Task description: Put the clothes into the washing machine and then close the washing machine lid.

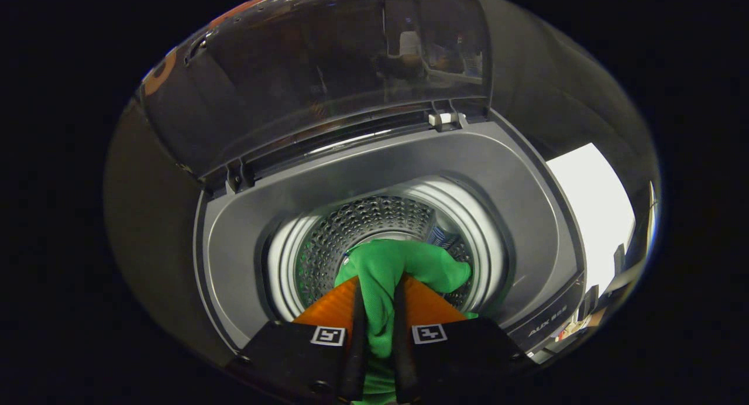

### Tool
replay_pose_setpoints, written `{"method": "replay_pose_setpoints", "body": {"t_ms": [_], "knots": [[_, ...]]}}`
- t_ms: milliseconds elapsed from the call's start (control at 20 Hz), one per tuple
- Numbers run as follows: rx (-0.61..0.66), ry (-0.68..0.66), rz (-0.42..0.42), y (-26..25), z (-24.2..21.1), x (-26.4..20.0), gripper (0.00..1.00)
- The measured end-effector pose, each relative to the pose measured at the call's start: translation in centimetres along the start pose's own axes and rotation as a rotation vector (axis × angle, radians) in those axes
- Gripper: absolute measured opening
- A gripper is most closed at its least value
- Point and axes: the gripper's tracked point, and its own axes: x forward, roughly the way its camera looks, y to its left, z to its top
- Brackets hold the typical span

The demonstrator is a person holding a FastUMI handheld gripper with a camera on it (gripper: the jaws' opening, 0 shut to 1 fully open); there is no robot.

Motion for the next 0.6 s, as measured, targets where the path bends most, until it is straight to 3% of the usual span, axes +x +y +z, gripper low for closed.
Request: {"method": "replay_pose_setpoints", "body": {"t_ms": [100,250,350,600], "knots": [[0.015,0.004,-0.004,0.0,-0.2,0.4,0.30],[0.015,-0.026,-0.009,0.1,0.4,0.1,0.43],[-0.002,-0.044,-0.013,-0.1,0.8,-0.5,0.43],[0.005,-0.074,-0.004,-0.2,1.4,-2.4,0.73]]}}
